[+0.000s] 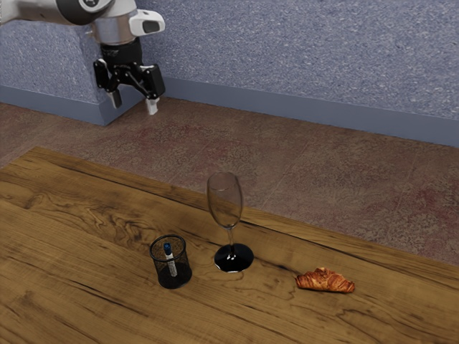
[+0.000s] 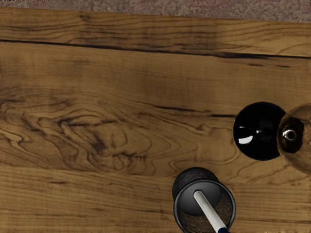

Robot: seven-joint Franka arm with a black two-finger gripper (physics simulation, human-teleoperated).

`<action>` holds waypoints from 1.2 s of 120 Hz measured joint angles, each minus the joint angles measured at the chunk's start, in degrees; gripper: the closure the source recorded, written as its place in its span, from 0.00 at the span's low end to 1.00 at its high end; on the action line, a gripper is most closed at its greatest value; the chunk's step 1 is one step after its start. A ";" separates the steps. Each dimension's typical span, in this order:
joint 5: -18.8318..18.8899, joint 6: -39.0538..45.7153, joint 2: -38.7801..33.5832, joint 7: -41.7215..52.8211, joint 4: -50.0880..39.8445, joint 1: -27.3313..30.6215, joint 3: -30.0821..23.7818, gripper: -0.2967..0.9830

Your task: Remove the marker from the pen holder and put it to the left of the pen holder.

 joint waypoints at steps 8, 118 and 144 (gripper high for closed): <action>0.13 -0.31 0.03 -0.18 0.15 -0.35 -0.18 0.23; 1.90 36.51 -9.56 -1.57 -45.89 3.25 -5.75 0.23; 1.87 44.37 -13.99 -1.74 -53.56 -0.49 -10.01 0.23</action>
